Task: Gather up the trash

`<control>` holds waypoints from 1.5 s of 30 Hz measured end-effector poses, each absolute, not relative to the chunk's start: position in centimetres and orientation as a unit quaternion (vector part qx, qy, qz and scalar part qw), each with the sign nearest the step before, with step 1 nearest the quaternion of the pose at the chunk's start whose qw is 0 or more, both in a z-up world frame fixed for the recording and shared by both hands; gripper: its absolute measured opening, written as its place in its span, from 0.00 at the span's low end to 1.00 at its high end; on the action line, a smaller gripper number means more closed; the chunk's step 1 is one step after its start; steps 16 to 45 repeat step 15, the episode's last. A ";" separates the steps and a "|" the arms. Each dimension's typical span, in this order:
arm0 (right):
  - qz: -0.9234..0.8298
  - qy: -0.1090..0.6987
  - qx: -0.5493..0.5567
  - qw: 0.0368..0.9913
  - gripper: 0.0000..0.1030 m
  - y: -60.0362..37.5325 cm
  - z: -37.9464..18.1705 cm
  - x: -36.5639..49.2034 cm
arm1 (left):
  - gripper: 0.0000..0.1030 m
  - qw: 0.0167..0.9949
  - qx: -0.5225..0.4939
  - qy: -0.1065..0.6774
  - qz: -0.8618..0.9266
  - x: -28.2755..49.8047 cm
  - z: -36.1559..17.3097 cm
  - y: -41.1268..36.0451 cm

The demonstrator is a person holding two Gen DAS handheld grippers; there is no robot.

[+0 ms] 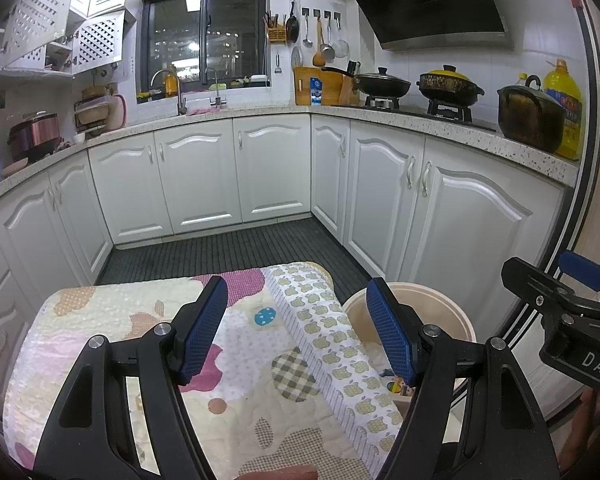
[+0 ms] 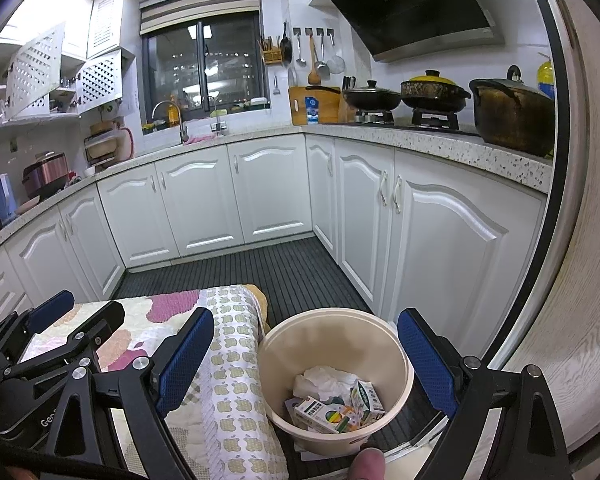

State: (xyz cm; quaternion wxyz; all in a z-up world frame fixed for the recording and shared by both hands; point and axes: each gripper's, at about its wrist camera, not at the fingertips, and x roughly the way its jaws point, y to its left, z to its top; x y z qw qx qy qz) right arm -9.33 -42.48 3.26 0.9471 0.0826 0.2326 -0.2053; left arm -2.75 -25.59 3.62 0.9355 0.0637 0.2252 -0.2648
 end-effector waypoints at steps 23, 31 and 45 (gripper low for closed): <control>-0.203 0.246 0.080 0.944 0.89 -42.7 2.4 -8.6 | 0.69 0.937 0.071 0.221 -0.262 -2.4 2.9 -25.0; -0.203 0.246 0.080 0.944 0.89 -42.7 2.4 -8.6 | 0.69 0.937 0.071 0.221 -0.262 -2.4 2.9 -25.0; -0.203 0.246 0.080 0.944 0.89 -42.7 2.4 -8.6 | 0.69 0.937 0.071 0.221 -0.262 -2.4 2.9 -25.0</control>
